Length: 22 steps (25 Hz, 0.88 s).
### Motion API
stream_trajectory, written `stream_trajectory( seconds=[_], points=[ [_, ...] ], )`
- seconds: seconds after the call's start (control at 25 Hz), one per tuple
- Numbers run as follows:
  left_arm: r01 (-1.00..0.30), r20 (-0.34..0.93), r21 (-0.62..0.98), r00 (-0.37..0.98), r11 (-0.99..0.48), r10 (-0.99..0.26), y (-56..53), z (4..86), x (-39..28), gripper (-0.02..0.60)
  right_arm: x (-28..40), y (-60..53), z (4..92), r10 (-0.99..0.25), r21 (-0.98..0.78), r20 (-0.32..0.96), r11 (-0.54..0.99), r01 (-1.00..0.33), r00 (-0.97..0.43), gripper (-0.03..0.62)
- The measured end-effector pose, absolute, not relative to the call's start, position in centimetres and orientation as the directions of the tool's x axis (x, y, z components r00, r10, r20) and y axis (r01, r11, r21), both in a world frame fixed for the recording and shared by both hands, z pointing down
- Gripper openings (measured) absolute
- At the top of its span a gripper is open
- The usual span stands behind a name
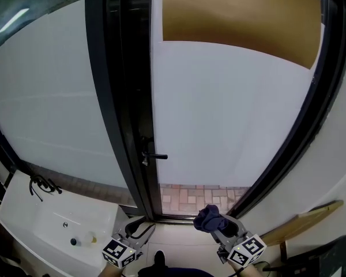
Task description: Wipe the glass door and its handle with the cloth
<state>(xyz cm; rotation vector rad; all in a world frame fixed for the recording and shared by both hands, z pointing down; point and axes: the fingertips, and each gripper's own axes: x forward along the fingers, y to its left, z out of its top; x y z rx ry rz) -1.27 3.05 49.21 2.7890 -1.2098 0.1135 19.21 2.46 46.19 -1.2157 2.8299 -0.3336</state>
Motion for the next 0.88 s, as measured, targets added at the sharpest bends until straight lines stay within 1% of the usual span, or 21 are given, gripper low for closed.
stream_trajectory(
  seconds=[0.2,0.32,0.56,0.8,0.88],
  points=[
    [-0.728,0.111,0.066,0.685,-0.682,-0.720,-1.5,49.0,-3.0,0.141,15.7,-3.5,44.7,-0.698,-0.123,0.052,0.705,-0.698,-0.714,0.172],
    [-0.724,0.107,0.070,0.690,-0.686,-0.716,-4.0,48.9,-4.0,0.141,12.7,-7.3,43.5,-0.680,-0.021,0.060,0.732,-0.682,-0.731,0.172],
    [-0.711,0.105,0.077,0.703,-0.699,-0.704,-7.6,48.7,-6.7,0.141,5.7,-14.4,40.1,-0.643,0.110,0.044,0.763,-0.636,-0.764,0.172],
    [-0.702,0.086,0.073,0.712,-0.708,-0.697,-10.2,48.4,-9.3,0.141,-0.8,-19.8,38.8,-0.614,0.251,0.093,0.776,-0.579,-0.784,0.172],
    [-0.700,0.096,0.071,0.714,-0.710,-0.694,-11.0,48.9,-9.8,0.141,-2.5,-21.0,38.4,-0.598,0.288,0.092,0.781,-0.554,-0.796,0.172]
  ],
)
